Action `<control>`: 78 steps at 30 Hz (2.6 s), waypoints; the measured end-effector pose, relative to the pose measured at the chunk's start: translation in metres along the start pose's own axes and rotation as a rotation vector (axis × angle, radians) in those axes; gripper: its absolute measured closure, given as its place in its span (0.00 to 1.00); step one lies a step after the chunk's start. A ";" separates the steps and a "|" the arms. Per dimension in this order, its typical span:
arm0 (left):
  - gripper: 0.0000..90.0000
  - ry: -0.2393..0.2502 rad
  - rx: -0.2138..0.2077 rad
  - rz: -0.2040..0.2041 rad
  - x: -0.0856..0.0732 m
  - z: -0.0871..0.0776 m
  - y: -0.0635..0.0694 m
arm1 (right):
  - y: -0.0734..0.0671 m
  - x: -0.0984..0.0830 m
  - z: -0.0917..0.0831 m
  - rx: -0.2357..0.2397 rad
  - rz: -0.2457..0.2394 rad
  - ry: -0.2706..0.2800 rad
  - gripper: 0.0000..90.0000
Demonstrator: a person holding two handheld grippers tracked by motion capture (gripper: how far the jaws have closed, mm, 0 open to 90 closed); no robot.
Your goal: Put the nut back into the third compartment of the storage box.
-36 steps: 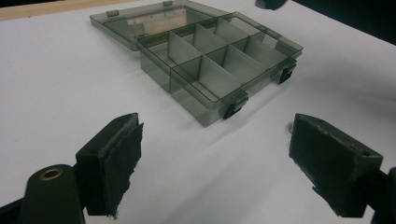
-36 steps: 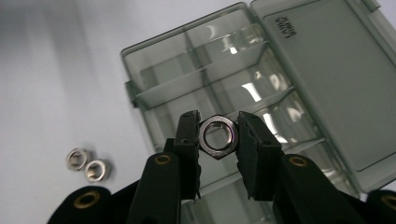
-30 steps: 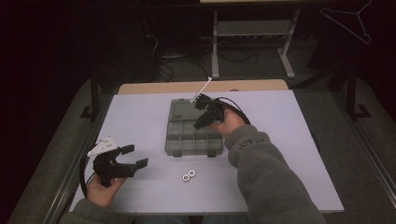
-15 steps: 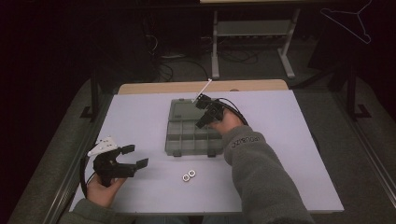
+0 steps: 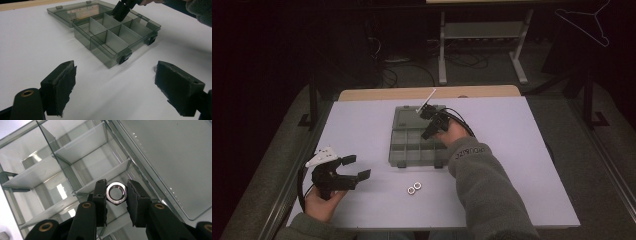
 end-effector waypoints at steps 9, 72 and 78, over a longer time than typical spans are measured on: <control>0.18 -0.003 0.002 0.007 0.000 0.000 0.000 | 0.000 -0.004 0.004 0.008 0.000 0.002 0.73; 0.18 -0.003 0.005 0.003 -0.001 0.002 0.002 | -0.149 -0.062 0.010 0.124 -0.268 -0.020 0.70; 0.18 -0.002 0.006 0.002 -0.001 0.001 0.002 | -0.149 -0.062 0.012 0.106 -0.279 -0.029 0.73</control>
Point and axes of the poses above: each handheld gripper's, and its own axes: z roughly forward along the jaws, x roughly out of its top, y roughly to its right, the point moved 10 cm from there along z, roughly forward along the jaws, and after that the axes turned 6 degrees about -z, right-handed, at the moved point
